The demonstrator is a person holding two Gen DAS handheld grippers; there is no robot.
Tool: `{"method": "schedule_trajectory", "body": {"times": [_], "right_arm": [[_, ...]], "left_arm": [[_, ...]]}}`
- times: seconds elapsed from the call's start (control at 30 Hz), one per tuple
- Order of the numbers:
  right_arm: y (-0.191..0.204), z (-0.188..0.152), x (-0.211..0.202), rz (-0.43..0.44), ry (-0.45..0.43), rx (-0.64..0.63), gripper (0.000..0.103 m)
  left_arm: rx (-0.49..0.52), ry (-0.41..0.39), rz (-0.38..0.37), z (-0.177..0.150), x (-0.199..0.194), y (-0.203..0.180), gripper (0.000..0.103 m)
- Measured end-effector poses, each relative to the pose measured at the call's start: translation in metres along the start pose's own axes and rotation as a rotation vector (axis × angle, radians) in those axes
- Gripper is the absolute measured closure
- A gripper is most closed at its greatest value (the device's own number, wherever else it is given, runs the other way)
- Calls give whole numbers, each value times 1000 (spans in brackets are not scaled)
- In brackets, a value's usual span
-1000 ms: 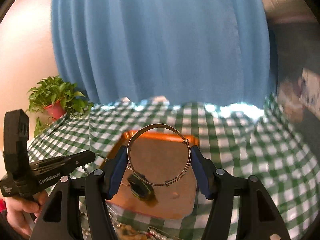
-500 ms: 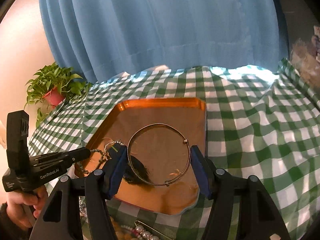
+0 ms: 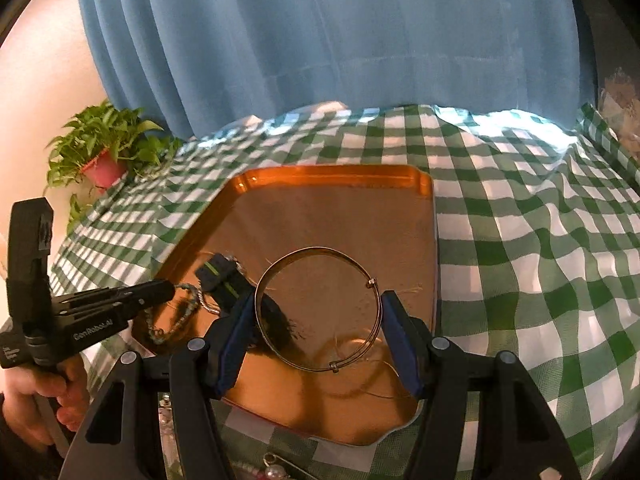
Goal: Organize jewelry
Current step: 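Lower and release the bangle with the right tool while the left tool releases the teal bracelet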
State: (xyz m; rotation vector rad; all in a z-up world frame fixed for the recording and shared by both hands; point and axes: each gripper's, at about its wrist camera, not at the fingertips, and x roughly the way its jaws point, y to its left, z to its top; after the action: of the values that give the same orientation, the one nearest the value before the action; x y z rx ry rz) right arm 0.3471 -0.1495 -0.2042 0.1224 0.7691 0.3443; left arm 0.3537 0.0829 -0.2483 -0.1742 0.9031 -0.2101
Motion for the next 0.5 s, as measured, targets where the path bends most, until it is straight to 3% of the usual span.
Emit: {"method": "schedule_trajectory", "body": {"times": [0.27, 0.5], "right_arm": [[2, -8, 23, -57, 110, -19, 45], [11, -9, 27, -120, 131, -82, 45]], "left_arm": [[27, 14, 18, -4, 4, -5, 99], [79, 4, 61, -5, 6, -12, 99]]}}
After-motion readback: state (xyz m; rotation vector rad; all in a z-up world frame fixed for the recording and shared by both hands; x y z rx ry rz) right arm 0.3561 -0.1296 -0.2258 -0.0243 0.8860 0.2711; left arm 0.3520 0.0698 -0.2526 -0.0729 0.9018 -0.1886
